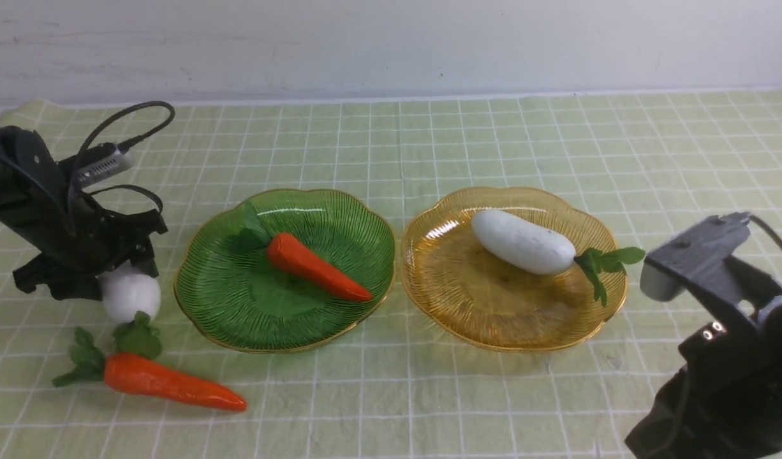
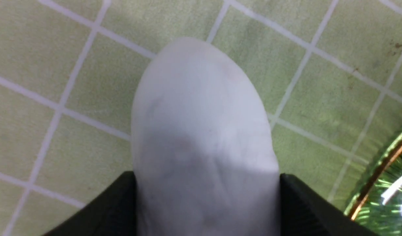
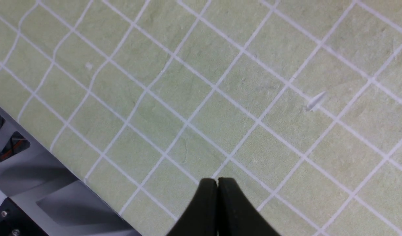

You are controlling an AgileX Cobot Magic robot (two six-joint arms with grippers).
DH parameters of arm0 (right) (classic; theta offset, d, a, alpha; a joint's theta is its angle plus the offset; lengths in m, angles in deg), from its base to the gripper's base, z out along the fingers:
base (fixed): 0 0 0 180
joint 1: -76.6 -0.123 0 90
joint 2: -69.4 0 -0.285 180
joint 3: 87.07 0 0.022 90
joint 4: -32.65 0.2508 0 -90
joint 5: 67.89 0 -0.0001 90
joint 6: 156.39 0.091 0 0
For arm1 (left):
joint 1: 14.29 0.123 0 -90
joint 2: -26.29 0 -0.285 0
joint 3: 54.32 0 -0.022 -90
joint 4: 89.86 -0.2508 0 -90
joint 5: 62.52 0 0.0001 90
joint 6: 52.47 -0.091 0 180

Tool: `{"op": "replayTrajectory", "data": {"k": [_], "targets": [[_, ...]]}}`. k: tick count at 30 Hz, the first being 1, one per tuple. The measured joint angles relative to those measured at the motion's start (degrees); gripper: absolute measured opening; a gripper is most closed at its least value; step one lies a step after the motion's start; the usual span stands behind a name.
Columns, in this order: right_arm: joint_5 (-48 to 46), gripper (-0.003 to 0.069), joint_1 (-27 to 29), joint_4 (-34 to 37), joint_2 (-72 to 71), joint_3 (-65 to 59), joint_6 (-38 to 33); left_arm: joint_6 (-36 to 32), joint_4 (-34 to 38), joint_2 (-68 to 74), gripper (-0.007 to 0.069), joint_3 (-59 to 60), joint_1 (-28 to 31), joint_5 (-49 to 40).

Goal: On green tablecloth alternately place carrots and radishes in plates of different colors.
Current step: 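Pick up the white radish and place it on the plate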

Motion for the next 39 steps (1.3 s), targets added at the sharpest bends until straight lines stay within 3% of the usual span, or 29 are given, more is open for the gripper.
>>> {"op": "replayTrajectory", "data": {"k": [4,8,14,16,18,21,22,26,32,39], "targets": [[1.3,-0.0015,0.0,0.0,0.0,0.0,0.0,-2.1,-1.0,-3.4,0.0468,-9.5,0.2,-10.3],[3.0,-0.0015,0.0,0.0,0.0,0.0,0.0,-2.3,4.3,-5.3,0.0468,-19.0,-0.6,-19.4],[4.9,-0.0015,0.0,0.3,0.0,0.0,0.0,-2.7,13.0,-5.1,0.0468,-24.1,-7.8,-23.3],[5.0,-0.0015,0.0,0.5,0.0,0.0,0.0,-2.9,14.4,-4.7,0.0468,-24.4,-11.2,-22.2],[5.1,-0.0015,0.0,0.5,0.0,0.0,0.0,-2.8,16.0,-2.8,0.0468,-24.5,-18.3,-18.6],[5.0,-0.0015,0.0,0.5,0.0,0.0,0.1,-2.8,17.2,-0.8,0.0468,-24.5,-23.0,-15.6],[4.8,-0.0015,0.0,0.5,0.0,0.0,0.1,-2.8,18.0,1.4,0.0468,-24.5,-27.0,-11.8],[4.6,-0.0015,0.0,0.5,0.0,0.0,0.1,-2.8,20.6,5.6,0.0468,-24.5,-33.6,-3.4],[4.6,-0.0015,0.0,0.5,0.0,0.0,0.2,-2.8,26.1,10.6,0.0489,-24.5,-36.8,4.6],[4.6,-0.0015,0.0,0.6,0.0,0.0,0.2,-2.8,30.7,11.7,0.0607,-24.6,-36.2,6.8]]}}
